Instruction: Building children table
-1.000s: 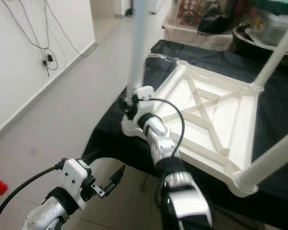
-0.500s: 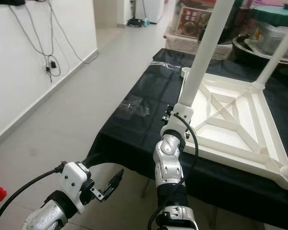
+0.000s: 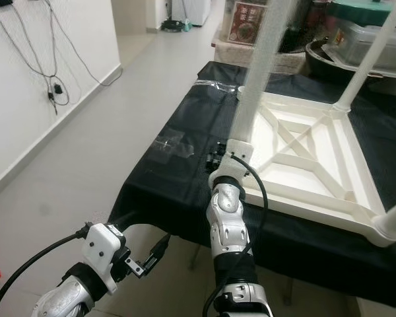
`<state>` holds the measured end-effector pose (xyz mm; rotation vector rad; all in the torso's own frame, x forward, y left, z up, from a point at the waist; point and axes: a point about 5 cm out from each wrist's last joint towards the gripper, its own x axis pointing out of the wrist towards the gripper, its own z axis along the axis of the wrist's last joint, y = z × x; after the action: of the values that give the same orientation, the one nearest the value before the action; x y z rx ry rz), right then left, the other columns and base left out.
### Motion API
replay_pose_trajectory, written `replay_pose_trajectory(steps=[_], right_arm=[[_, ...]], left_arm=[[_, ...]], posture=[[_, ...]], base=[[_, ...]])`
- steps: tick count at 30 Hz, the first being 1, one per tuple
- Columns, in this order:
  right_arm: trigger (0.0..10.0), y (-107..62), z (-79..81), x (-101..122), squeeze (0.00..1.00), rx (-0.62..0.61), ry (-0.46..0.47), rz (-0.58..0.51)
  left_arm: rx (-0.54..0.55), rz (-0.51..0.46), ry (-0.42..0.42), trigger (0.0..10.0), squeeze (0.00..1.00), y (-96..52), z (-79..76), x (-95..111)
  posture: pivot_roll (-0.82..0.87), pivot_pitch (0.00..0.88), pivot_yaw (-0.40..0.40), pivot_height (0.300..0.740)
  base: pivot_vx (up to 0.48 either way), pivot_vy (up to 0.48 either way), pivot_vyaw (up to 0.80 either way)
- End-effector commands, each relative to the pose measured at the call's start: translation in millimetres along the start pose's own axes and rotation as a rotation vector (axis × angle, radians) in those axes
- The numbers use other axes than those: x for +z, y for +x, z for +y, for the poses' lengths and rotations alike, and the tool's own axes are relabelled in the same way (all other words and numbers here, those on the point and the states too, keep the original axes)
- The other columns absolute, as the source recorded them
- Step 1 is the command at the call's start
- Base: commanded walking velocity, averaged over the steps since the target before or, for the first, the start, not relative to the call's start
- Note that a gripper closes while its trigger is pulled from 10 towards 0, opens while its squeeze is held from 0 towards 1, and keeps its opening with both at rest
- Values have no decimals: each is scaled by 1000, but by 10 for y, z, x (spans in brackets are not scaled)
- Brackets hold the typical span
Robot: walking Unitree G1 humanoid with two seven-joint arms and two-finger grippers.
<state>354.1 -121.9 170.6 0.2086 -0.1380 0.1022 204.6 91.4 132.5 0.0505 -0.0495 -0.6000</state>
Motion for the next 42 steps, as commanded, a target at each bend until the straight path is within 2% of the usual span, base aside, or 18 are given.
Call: replay_pose_trajectory(steps=[1, 4, 7, 10, 13, 16, 23, 24, 29, 30, 31, 33, 35, 36, 38, 40, 41, 42], right_arm=[[10000, -8, 164, -46, 0, 139, 25, 9], [10000, 4, 123, -88, 0, 418, -4, 80], [10000, 32, 118, -92, 0, 506, -15, 115], [10000, 102, 208, -49, 0, 745, -16, 192], [10000, 111, 245, -35, 0, 799, -16, 205], [10000, 141, 369, -16, 0, 954, -38, 245], [10000, 131, 489, -14, 0, 1084, -42, 273], [0, 123, 494, -28, 0, 1098, -46, 271], [0, 110, 489, -83, 0, 1098, -71, 280], [0, 120, 479, -108, 0, 1063, -79, 276], [0, 169, 434, -132, 0, 943, -94, 258], [0, 169, 434, -132, 0, 943, -94, 258], [0, 244, 324, -165, 0, 711, -112, 234], [0, 244, 324, -165, 0, 711, -112, 234], [0, 282, 32, -214, 0, 269, -154, 224], [0, 203, -226, -243, 0, -81, -159, 209], [0, 203, -226, -243, 0, -81, -159, 209], [0, 157, -294, -253, 0, -173, -151, 203]], left_arm=[[-1, 6, -9, 10000, 0, -7, -16, -34], [-5, 3, -10, 10000, 0, -11, -19, -34], [-5, 3, -10, 10000, 0, -13, -21, -33], [-4, 3, -11, 10000, 0, -18, -24, -31], [-4, 4, -11, 10000, 0, -20, -26, -31], [-4, 5, -10, 10000, 0, -26, -30, -32], [-3, 4, -10, 10000, 0, -28, -40, -32], [-2, 4, -10, 10000, 0, -27, -40, -32], [-2, 2, -11, 10000, 0, -26, -40, -30], [-2, 2, -11, 10000, 0, -25, -39, -30], [-2, 1, -11, 10000, 0, -22, -39, -30], [-2, 1, -11, 10000, 0, -22, -39, -30], [-1, 1, -10, 10000, 0, -19, -35, -29], [-1, 1, -10, 10000, 0, -19, -35, -29], [4, -3, -6, 10000, 0, -17, -26, -25], [9, -7, -2, 10000, 0, -16, -18, -21], [9, -7, -2, 10000, 0, -16, -18, -21], [11, -8, -1, 10000, 0, -16, -15, -20]], posture=[[91, 85, -54, 740], [90, 83, -53, 740], [91, 78, -56, 740], [105, 77, -60, 740], [106, 77, -61, 740], [114, 73, -64, 740], [119, 71, -71, 740], [117, 73, -70, 740], [114, 77, -70, 740], [114, 78, -69, 740], [112, 79, -69, 740], [112, 79, -69, 740], [108, 80, -69, 740], [108, 80, -69, 740], [101, 82, -65, 740], [97, 83, -62, 740], [97, 83, -62, 740], [97, 83, -62, 740]], base=[[0, 0, 0], [0, 0, 0], [0, 0, 0], [0, 0, 0], [0, 0, 0], [0, 0, 0], [0, 0, 0], [0, 0, 0], [0, 0, 0], [0, 0, 0], [0, 0, 0], [0, 0, 0], [0, 0, 0], [0, 0, 0], [0, 0, 0], [0, 0, 0], [0, 0, 0], [0, 0, 0]])
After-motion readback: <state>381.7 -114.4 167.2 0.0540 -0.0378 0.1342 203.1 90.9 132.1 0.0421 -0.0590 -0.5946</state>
